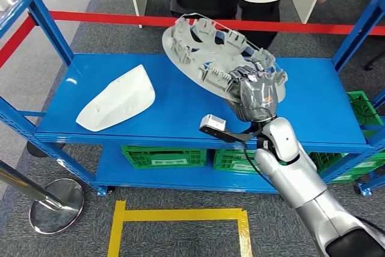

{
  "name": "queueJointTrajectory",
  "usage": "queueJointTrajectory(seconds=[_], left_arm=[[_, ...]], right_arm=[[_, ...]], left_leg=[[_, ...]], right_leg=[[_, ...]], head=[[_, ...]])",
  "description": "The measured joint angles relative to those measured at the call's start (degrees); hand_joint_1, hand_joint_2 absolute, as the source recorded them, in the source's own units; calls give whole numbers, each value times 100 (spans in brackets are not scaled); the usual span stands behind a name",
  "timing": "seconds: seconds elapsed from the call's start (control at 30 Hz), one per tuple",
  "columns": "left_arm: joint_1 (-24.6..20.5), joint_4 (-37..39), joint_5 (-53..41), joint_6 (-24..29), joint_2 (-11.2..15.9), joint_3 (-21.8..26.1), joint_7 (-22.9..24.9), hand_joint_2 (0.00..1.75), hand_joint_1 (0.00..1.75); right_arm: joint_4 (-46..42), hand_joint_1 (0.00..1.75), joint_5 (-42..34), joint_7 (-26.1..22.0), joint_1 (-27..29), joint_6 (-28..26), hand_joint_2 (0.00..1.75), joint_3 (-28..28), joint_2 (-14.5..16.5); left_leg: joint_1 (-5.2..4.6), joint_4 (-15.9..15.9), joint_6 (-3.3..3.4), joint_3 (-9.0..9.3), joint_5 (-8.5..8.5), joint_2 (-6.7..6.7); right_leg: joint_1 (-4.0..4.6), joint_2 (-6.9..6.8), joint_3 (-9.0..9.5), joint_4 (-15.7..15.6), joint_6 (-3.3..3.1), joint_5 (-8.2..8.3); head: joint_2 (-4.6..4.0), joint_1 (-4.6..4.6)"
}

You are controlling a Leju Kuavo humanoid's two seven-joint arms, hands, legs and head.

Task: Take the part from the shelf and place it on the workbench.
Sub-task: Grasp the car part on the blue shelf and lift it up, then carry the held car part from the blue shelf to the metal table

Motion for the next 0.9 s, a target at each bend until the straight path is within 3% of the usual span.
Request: queueJointTrajectory(seconds=[0.07,0.13,0.17,0.2,0.23,0.33,0.37,0.47,0.53,0.63,0.67,0.7,0.73,0.8,0.87,0.9], left_arm=[[-9,0,-1,68,-2,11,29,175,0],[-14,0,1,102,-3,24,46,175,0],[-14,0,1,105,-3,28,56,175,0],[-14,0,2,104,-1,30,64,175,0],[-15,0,2,102,2,31,71,175,0],[-29,0,2,92,9,32,75,175,0],[-36,-1,4,88,9,32,75,175,0],[-40,-2,34,79,26,40,72,175,0],[-46,-6,69,66,53,56,68,175,0],[-55,-14,120,35,90,76,64,175,0],[-54,-15,130,27,96,80,64,175,0],[-54,-15,135,20,100,85,64,175,0],[-53,-15,137,15,104,91,64,175,0],[-53,-15,138,9,111,104,64,175,0],[-54,-15,139,5,116,117,64,175,0],[-54,-16,140,4,117,121,64,175,0]], right_arm=[[4,175,-2,11,4,7,175,1,3],[4,175,15,18,25,1,175,1,5],[4,175,49,25,42,-5,175,1,5],[4,175,94,38,60,-13,175,2,5],[4,175,150,54,77,-19,175,2,5],[9,175,287,86,82,-27,175,4,5],[17,175,326,90,67,-31,175,7,9],[72,175,411,89,5,-41,175,40,48],[124,175,433,85,-46,-43,175,80,80],[218,175,444,80,-152,-43,175,150,165],[250,175,445,79,-184,-43,175,173,195],[279,175,446,79,-213,-42,175,195,222],[307,175,447,79,-243,-40,175,217,247],[340,175,448,79,-301,-39,175,250,290],[354,175,449,79,-355,-40,175,269,331],[359,175,451,79,-376,-40,175,276,349]], left_leg=[[28,477,-80,-167,-345,20],[77,1208,-147,-413,-722,26],[98,1426,-169,-468,-800,28],[115,1433,-184,-425,-769,29],[129,1203,-191,-266,-638,30],[131,55,-172,403,-249,28],[119,-134,-149,490,-219,24],[90,-215,-25,445,-140,25],[98,-263,76,375,-19,42],[79,-274,157,188,141,54],[68,-267,164,119,188,54],[60,-258,164,52,234,54],[55,-247,159,-11,276,52],[51,-212,127,-115,345,44],[39,-170,69,-200,416,39],[35,-158,37,-234,460,39]], right_leg=[[-27,-23,-2,-31,-52,32],[-29,-39,-27,-30,-71,54],[-30,-48,-44,-28,-73,69],[-32,-54,-63,-25,-69,87],[-37,-56,-83,-23,-56,108],[-39,-55,-130,-19,24,180],[-36,-55,-146,-21,63,210],[-56,-53,-189,-58,183,298],[-65,-38,-298,112,225,72],[-50,-13,-593,1123,229,-685],[-45,-11,-636,1424,228,-808],[-41,-10,-594,1555,226,-813],[-39,-10,-447,1471,217,-715],[-34,-10,81,780,181,-472],[-13,-3,537,87,149,-437],[0,2,628,-77,139,-473]], head=[[0,-19],[0,-26],[0,-26],[0,-25],[0,-26],[0,-24],[0,-21],[0,-19],[0,-11],[0,2],[0,3],[0,3],[0,5],[0,7],[0,2],[0,1]])
